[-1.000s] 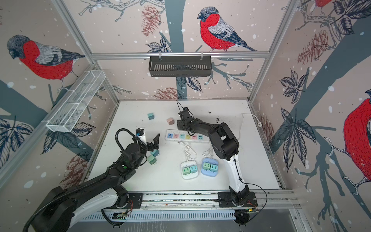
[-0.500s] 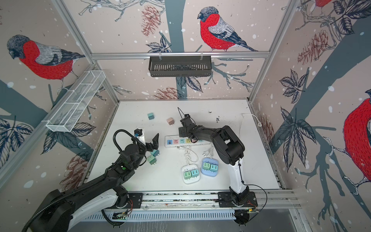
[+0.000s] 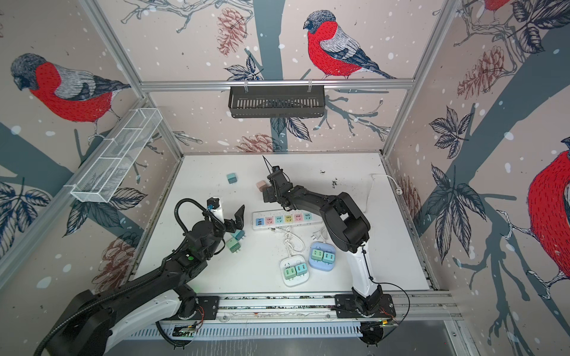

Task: Insert the plug
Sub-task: 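Reach the right gripper across to the pink adapter beyond the power strip, then close the right gripper on the pink adapter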

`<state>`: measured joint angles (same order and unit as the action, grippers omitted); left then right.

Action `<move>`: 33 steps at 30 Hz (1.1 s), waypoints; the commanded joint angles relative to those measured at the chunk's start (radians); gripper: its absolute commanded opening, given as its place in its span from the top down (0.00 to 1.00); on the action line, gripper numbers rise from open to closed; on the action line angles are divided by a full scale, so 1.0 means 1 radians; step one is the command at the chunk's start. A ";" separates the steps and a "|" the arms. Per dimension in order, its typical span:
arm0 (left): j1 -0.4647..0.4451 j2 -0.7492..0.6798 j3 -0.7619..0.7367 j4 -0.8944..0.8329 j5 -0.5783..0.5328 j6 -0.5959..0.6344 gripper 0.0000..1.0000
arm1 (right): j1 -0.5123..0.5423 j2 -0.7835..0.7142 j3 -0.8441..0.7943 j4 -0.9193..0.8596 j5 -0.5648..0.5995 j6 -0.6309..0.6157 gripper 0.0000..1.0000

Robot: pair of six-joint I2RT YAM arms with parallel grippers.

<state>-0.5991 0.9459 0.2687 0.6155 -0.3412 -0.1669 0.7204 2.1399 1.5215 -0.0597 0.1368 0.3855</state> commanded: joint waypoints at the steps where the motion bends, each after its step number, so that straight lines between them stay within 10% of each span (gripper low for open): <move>1: 0.001 0.001 0.006 0.015 0.013 0.008 0.02 | 0.001 0.104 0.144 -0.111 -0.023 -0.070 0.03; 10: 0.001 0.008 0.007 0.020 0.036 0.026 0.02 | 0.001 0.325 0.485 -0.265 -0.052 -0.179 0.03; 33: 0.001 0.034 0.024 0.015 0.069 0.033 0.02 | -0.001 0.449 0.555 -0.265 -0.101 -0.228 0.29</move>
<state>-0.5991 0.9806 0.2832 0.6159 -0.2878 -0.1478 0.7185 2.5637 2.0796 -0.2237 0.0559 0.1543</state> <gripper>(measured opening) 0.982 0.716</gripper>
